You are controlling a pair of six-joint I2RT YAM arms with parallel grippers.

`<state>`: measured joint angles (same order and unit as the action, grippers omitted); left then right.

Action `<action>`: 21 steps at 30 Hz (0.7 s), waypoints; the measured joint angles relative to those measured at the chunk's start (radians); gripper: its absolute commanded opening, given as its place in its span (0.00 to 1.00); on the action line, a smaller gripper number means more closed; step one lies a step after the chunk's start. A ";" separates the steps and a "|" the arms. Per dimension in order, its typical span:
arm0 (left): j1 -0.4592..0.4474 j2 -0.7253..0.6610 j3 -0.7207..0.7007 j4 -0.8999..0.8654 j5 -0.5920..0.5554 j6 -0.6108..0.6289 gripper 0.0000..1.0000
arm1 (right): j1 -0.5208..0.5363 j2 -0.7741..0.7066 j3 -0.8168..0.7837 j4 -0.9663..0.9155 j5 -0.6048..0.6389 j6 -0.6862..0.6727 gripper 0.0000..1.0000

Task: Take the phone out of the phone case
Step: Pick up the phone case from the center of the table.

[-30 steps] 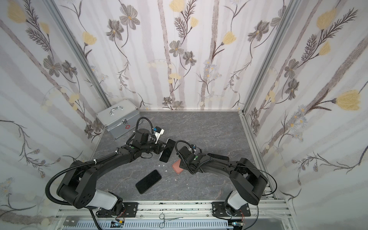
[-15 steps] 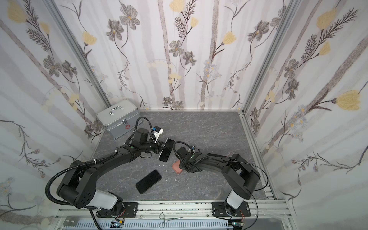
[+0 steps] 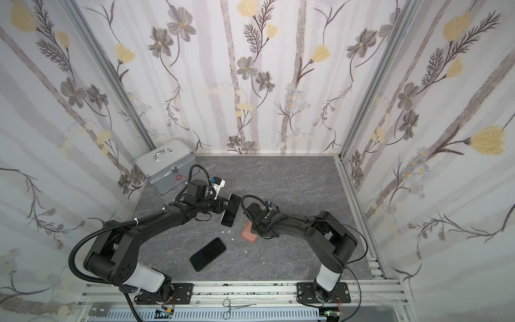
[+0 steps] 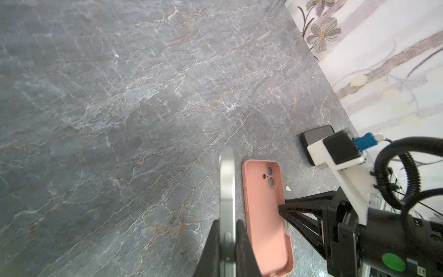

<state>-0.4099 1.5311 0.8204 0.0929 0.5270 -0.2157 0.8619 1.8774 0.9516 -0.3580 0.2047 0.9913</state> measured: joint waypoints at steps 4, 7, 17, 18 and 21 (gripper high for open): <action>0.027 0.027 0.007 -0.001 0.001 -0.050 0.00 | -0.014 0.016 0.048 -0.006 0.002 -0.062 0.00; 0.048 0.031 0.007 -0.005 -0.006 -0.084 0.00 | -0.029 0.031 0.090 -0.016 0.006 -0.115 0.00; 0.085 0.031 -0.012 -0.008 -0.065 -0.188 0.00 | -0.022 0.146 0.348 -0.147 0.079 -0.192 0.00; 0.087 0.033 -0.014 -0.008 -0.069 -0.200 0.00 | -0.018 0.161 0.381 -0.167 0.087 -0.193 0.00; 0.097 0.050 -0.023 -0.008 -0.071 -0.219 0.00 | -0.010 0.206 0.464 -0.220 0.101 -0.203 0.00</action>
<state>-0.3126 1.5810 0.7979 0.0849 0.4561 -0.4347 0.8516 2.0834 1.4158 -0.5781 0.3054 0.7879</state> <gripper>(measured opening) 0.083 0.050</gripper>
